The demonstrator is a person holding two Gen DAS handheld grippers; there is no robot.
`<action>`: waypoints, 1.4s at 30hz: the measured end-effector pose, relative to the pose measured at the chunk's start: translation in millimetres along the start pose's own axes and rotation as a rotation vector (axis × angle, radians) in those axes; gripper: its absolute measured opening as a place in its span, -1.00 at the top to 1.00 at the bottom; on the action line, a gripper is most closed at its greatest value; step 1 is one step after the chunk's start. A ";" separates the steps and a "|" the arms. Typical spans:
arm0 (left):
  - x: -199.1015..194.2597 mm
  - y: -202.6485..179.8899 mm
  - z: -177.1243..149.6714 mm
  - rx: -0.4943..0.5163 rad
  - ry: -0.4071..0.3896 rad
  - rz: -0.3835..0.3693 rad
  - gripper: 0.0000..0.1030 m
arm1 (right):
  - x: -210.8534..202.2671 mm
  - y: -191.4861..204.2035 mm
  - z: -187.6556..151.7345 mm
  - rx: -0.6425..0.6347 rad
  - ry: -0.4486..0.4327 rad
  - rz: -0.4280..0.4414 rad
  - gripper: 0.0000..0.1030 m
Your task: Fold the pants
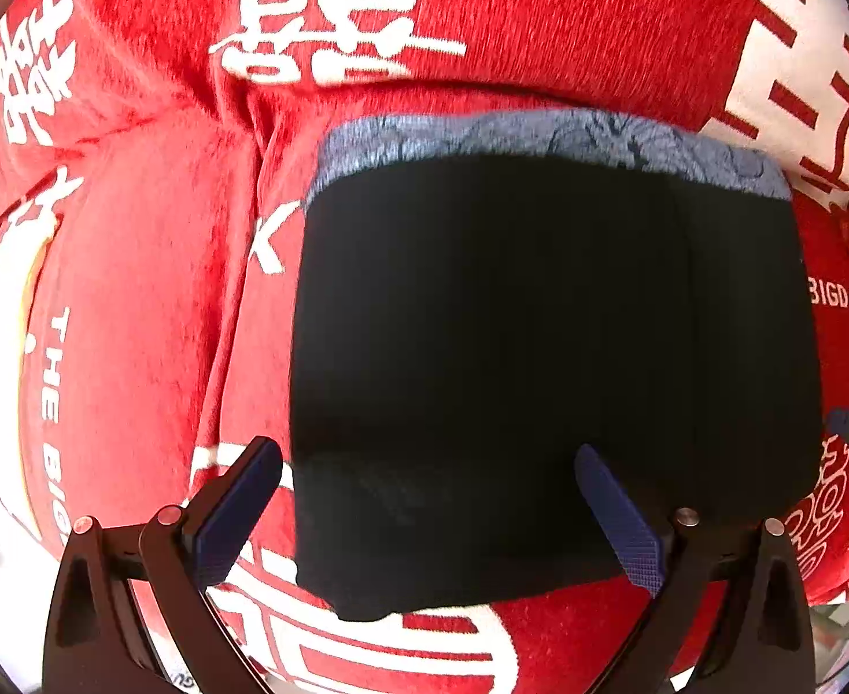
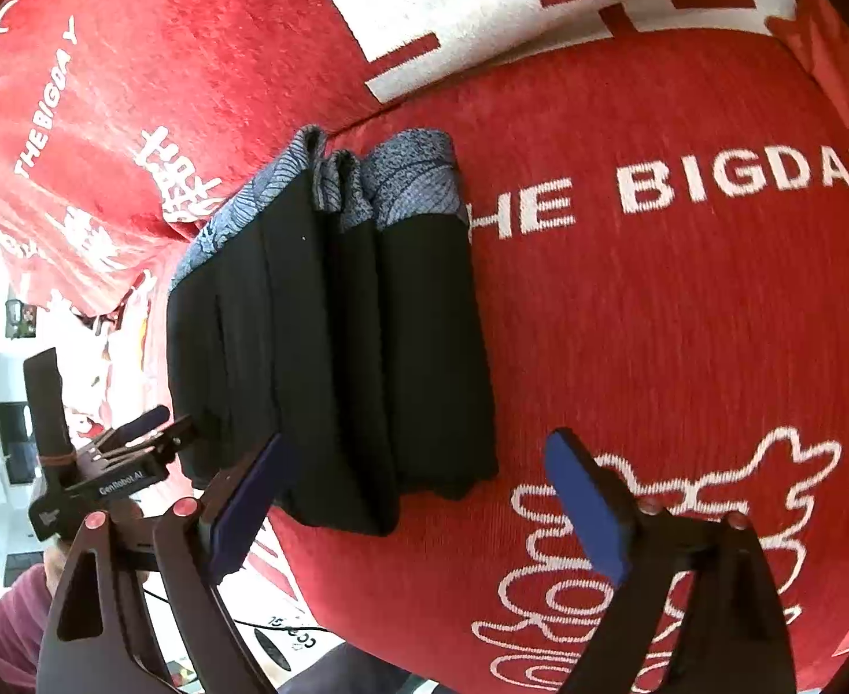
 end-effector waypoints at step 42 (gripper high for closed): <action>37.1 -7.8 47.8 0.014 0.032 -0.451 -0.72 | 59.3 16.7 50.9 -0.080 0.121 0.189 -0.43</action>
Point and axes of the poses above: each gripper's, at about its wrist camera, not at the fingertips, and x roughly the way its jaws point, y to its left, z to its top, the point moved 8 cm from there along x, roughly the way its jaws point, and after that the axes turned 2 degrees about -x, right-handed, at the moved point
